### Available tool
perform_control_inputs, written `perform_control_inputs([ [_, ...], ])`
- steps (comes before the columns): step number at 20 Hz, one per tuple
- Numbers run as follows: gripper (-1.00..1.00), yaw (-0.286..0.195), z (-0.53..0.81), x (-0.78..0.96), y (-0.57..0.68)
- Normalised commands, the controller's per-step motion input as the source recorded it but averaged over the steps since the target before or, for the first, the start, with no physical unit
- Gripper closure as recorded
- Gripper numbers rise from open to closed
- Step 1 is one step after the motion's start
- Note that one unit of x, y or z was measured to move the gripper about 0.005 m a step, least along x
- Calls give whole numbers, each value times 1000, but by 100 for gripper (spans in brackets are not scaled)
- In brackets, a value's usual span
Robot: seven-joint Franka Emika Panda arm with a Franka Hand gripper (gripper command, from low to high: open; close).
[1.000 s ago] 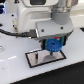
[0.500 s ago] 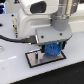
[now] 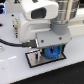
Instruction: Insert the blue gear onto the right peg, followed by the red gear
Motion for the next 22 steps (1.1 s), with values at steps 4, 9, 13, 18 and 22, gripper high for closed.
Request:
perform_control_inputs([
  [4,-100,0,-15,48,71],
  [9,-100,0,292,3,157],
  [13,-100,0,453,-62,122],
  [18,-100,0,337,-425,169],
  [22,-100,0,190,-514,268],
])
